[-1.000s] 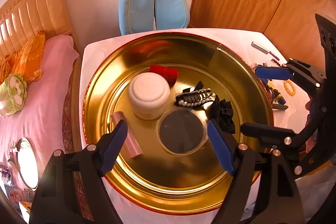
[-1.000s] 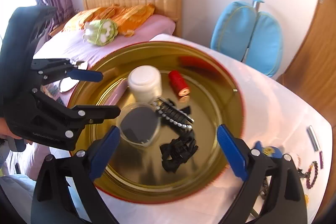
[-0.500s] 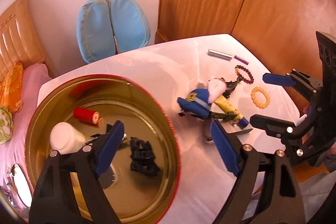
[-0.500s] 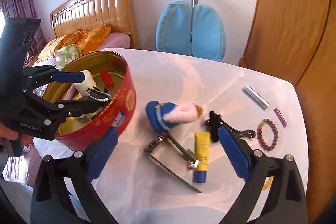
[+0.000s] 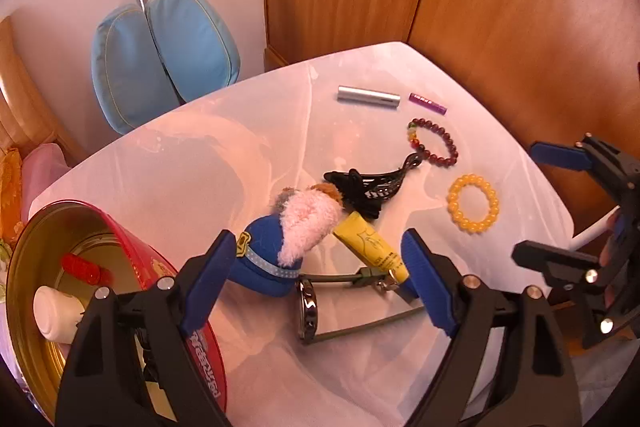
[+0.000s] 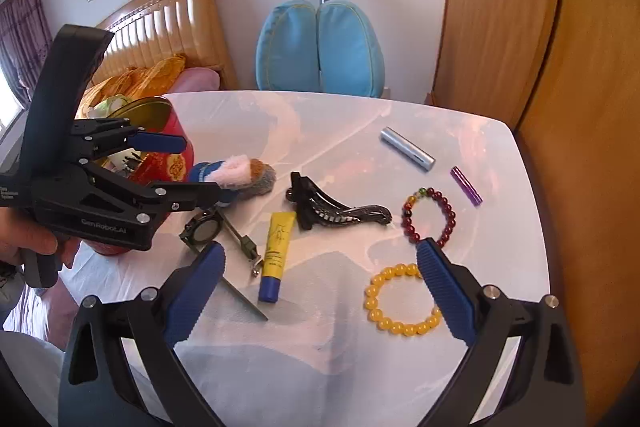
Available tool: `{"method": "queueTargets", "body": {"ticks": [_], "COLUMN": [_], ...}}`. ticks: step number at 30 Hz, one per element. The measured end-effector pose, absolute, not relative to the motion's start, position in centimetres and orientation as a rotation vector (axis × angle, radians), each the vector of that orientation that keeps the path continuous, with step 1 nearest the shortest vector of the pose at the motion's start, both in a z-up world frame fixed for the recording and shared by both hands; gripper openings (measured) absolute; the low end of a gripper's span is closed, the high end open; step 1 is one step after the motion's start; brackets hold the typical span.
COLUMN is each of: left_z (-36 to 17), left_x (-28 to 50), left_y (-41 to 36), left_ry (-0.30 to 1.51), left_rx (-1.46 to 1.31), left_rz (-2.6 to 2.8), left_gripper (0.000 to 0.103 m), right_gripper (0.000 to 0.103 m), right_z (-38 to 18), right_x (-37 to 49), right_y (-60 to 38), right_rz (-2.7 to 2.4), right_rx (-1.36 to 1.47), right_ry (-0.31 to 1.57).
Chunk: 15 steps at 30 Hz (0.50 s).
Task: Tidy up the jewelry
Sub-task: 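Move the left gripper to the blue plush keychain and grasp it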
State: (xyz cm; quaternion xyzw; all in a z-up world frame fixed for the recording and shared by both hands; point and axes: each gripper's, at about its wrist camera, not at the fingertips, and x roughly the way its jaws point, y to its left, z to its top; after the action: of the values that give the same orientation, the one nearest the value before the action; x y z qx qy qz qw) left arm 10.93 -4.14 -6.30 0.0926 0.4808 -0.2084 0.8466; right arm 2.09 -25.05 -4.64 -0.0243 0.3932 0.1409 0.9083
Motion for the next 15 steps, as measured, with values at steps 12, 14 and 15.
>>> {"method": "queueTargets", "body": {"ticks": [12,14,15], "left_z": [-11.3,-11.2,-11.1], "left_x": [14.8,14.8,14.8], "left_y": [-4.9,-4.7,-4.6], "left_ry": [1.103,1.091,1.094], "left_rx": [0.293,0.312,0.305], "left_rz": [-0.423,-0.397,-0.401], "left_gripper": [0.065,0.054,0.05], "right_gripper": [0.097,0.097,0.097], "right_z": [-6.5,-6.6,-6.5], "right_x": [3.6,3.7,3.6], "right_y": [-26.5,-26.5,-26.5], "right_rz": [0.217,0.21,0.209], "right_rx": [-0.011,-0.01,0.0], "right_ry": [0.883,0.886,0.885]}}
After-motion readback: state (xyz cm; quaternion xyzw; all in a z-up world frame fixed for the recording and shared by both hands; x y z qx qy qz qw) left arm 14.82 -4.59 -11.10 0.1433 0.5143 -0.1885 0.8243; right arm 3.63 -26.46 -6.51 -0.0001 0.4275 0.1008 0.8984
